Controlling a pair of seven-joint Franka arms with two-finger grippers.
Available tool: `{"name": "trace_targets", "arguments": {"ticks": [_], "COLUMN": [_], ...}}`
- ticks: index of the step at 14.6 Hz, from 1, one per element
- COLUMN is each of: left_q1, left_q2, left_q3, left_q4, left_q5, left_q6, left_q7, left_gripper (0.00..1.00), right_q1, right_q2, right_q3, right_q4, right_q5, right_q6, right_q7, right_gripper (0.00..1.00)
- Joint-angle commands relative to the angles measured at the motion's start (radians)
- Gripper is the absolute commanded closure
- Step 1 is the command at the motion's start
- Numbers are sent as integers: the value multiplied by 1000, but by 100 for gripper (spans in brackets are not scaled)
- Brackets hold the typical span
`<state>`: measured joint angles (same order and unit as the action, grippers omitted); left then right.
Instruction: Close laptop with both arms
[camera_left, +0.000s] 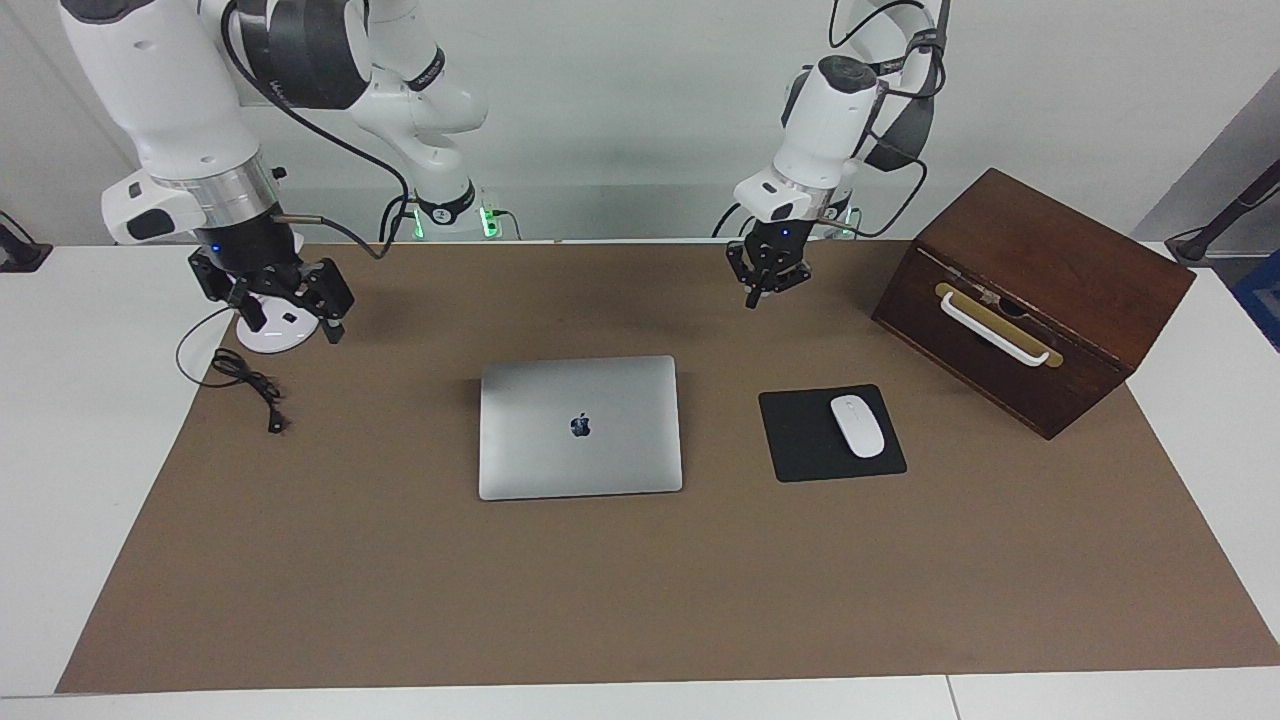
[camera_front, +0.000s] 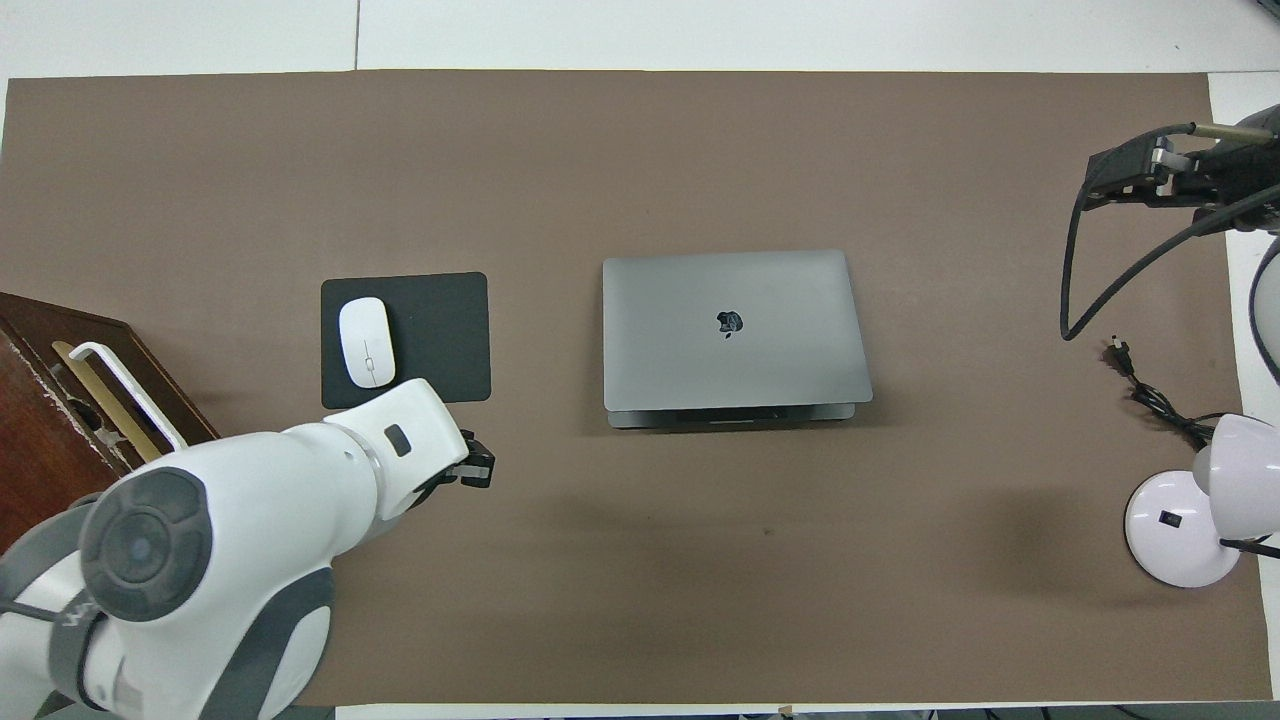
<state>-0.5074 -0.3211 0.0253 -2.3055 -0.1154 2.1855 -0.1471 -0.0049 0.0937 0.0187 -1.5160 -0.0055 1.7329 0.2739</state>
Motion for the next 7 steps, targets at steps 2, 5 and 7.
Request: {"name": "trace_targets", "arguments": {"ticks": [2,5,7], "left_q1": [131,207,251], "left_q2": [-3,-6,-4], "left_q3": [-8,-8,-10], "left_q4": [110,129,138], "left_q5": [-7,31,69], "left_q6": [-154,-177,-197], "left_q7": [11,12,14], "left_gripper": [99,0,0], "right_q1": [0,2,3], "right_q2": [-81,-98,-109], "right_q3": [3,3,3], "right_q4": [-145,-171,-177], "right_q5": [16,6,5], "right_q6": [65,63,53], "right_q7": [-1,-9,-1], "right_gripper": [0,0,0]}}
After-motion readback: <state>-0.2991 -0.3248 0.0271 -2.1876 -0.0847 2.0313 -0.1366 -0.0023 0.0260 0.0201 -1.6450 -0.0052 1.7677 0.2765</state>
